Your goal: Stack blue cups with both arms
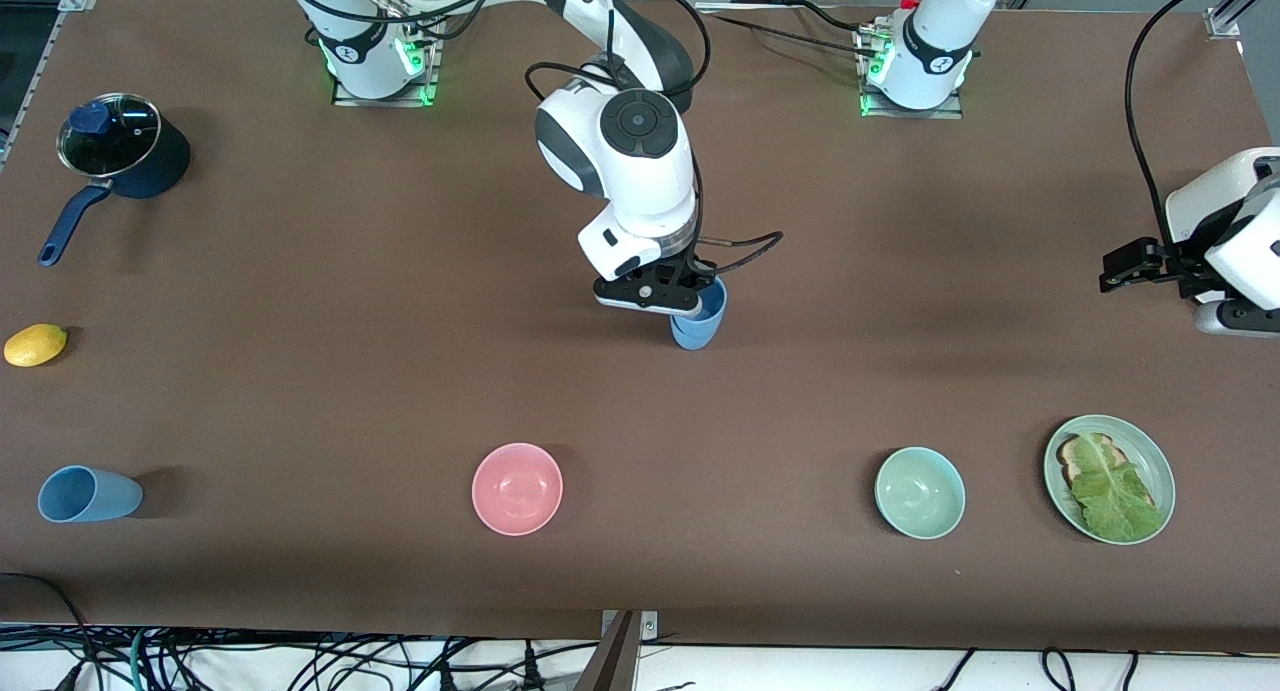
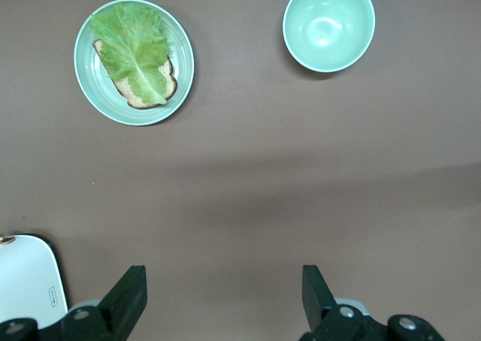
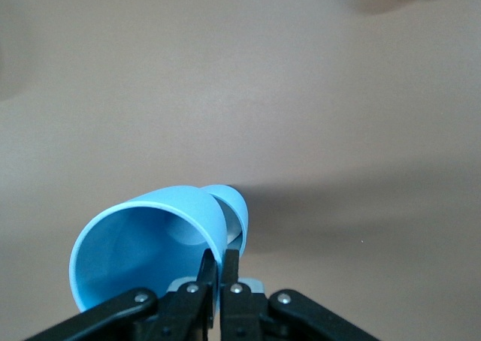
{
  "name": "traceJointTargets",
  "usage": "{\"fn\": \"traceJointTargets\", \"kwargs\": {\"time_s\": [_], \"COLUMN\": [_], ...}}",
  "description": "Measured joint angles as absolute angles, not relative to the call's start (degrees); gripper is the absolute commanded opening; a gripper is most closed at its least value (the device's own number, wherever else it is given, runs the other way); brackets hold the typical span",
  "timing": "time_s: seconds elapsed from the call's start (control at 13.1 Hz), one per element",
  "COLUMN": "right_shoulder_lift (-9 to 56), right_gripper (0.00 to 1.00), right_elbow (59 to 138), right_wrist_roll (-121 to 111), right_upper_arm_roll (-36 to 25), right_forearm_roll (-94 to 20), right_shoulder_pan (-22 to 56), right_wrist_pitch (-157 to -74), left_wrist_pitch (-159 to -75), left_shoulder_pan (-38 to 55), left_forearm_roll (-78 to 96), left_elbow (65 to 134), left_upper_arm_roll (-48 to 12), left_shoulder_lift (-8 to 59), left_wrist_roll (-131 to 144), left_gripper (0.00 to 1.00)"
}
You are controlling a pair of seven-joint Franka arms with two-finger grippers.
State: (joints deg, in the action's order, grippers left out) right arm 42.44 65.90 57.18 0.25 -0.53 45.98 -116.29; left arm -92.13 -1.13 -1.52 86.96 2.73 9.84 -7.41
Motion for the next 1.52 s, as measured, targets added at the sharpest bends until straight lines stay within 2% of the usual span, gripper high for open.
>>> {"fn": "traceJointTargets", "kwargs": {"time_s": [0.53, 0.61, 0.69, 0.76, 0.84, 1.22, 1.52], "right_shoulder_lift": [42.5, 42.5, 42.5, 42.5, 42.3, 37.3, 29.0], "right_gripper": [0.0, 0.16, 0.58, 0.94, 1.0, 1.0, 1.0], "right_elbow": [67.6, 67.9, 68.0, 68.1, 68.0, 68.0, 70.7], "right_wrist_roll": [58.5, 58.6, 58.6, 58.7, 58.8, 60.1, 52.7], "right_upper_arm_roll": [0.3, 0.3, 0.3, 0.3, 0.2, 0.6, 2.8], "right_forearm_roll": [-0.3, -0.3, -0.3, -0.3, -0.3, -0.3, -0.3], "right_shoulder_pan": [46.2, 46.2, 46.2, 46.2, 46.2, 44.5, 36.0], "right_wrist_pitch": [-117.1, -117.4, -117.6, -117.7, -117.9, -114.6, -107.8], "left_wrist_pitch": [-90.9, -90.9, -90.9, -90.9, -90.9, -92.3, -94.4], "left_shoulder_pan": [-0.9, -0.9, -0.9, -0.9, -0.9, -0.9, -0.9], "left_forearm_roll": [-1.5, -1.5, -1.5, -1.5, -1.5, -1.5, -1.5], "left_elbow": [90.1, 90.5, 90.9, 91.2, 91.3, 92.1, 92.6], "left_upper_arm_roll": [2.3, 2.3, 2.2, 2.2, 2.2, 2.1, 2.1], "left_shoulder_lift": [5.6, 5.6, 5.6, 5.6, 5.6, 5.6, 5.5], "left_wrist_roll": [-7.4, -7.4, -7.4, -7.4, -7.4, -7.4, -7.4], "left_gripper": [0.92, 0.92, 0.92, 0.93, 0.93, 0.94, 0.94]}}
